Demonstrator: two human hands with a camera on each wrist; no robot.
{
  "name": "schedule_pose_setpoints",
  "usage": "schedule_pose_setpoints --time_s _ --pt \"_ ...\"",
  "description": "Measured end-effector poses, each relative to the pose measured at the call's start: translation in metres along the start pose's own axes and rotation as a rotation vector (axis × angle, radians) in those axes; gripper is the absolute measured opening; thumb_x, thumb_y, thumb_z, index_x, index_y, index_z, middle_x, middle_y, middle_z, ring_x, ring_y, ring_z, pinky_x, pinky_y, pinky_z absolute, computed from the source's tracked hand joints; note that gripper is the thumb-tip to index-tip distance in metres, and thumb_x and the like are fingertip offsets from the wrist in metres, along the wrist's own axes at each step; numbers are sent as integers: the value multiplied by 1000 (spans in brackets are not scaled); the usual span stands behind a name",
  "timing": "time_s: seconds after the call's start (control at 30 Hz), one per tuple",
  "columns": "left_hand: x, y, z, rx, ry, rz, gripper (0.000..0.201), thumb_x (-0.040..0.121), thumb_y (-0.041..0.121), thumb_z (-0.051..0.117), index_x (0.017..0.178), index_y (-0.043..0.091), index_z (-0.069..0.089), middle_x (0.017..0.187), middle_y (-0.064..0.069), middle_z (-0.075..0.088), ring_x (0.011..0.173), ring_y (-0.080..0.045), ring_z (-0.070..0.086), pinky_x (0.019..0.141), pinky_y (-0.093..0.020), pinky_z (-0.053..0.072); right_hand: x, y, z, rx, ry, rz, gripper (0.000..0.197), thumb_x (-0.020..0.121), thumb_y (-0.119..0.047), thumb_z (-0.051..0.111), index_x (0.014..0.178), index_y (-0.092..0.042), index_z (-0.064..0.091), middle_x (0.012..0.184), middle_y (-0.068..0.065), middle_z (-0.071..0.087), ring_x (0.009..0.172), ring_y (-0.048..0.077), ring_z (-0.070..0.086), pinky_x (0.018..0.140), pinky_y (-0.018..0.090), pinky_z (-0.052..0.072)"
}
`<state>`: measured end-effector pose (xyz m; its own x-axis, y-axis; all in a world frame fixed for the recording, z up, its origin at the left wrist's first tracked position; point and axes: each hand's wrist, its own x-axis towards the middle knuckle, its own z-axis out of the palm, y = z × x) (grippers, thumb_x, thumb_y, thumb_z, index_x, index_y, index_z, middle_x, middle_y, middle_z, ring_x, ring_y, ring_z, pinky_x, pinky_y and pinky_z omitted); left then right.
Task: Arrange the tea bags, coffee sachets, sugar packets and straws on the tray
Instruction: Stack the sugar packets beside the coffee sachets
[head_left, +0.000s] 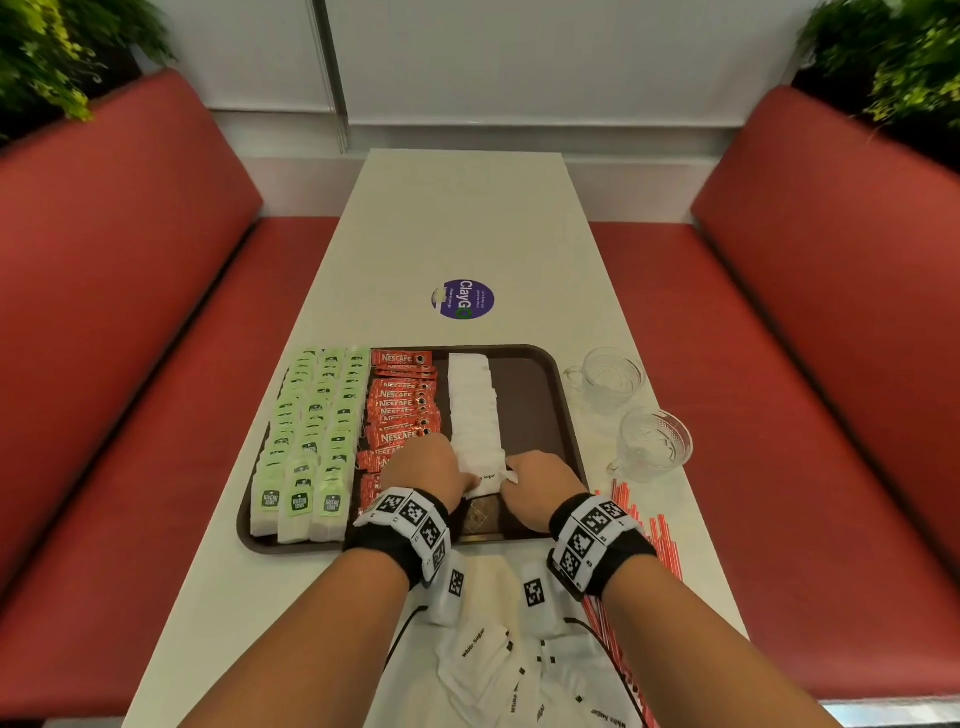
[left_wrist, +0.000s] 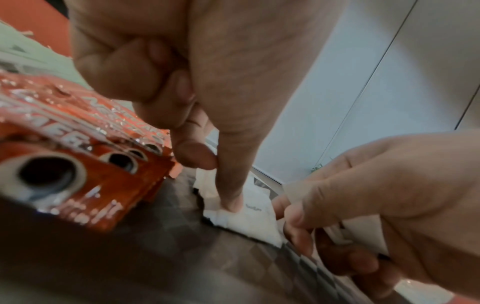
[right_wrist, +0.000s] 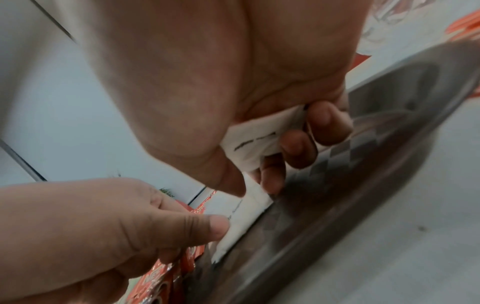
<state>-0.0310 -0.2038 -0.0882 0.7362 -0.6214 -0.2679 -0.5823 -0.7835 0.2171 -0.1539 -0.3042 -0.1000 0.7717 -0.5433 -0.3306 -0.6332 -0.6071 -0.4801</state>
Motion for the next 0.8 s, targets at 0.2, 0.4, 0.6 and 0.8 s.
schedule_pose_setpoints --time_s 0.2,0.4,0.6,0.8 --pt "5 3 3 24 -25 85 40 83 50 71 99 14 68 94 -2 67 82 -22 63 65 -31 45 1 -3 -1 11 -17 -8 20 93 -22 49 93 -16 68 92 5 70 86 25 64 73 29 48" --pt "0 -6 -6 -109 52 125 38 86 54 66 106 22 64 95 1 67 88 -20 64 77 -35 54 -5 -7 -12 243 108 71 21 97 -22 49 114 -10 46 92 0 58 80 17 56 66 30 41" --pt "-15 -13 -14 -338 41 305 36 91 52 62 117 28 64 89 11 62 83 -8 59 77 -30 51 -8 -15 -20 457 154 -3 20 97 -25 46 84 -10 50 76 4 54 68 21 53 68 44 48" --pt "-20 -19 -10 -439 40 381 24 96 41 60 75 28 57 67 9 55 64 -9 51 58 -27 32 -8 -13 -15 521 184 -173 19 101 -27 52 88 -15 60 90 5 62 80 17 57 82 43 49"
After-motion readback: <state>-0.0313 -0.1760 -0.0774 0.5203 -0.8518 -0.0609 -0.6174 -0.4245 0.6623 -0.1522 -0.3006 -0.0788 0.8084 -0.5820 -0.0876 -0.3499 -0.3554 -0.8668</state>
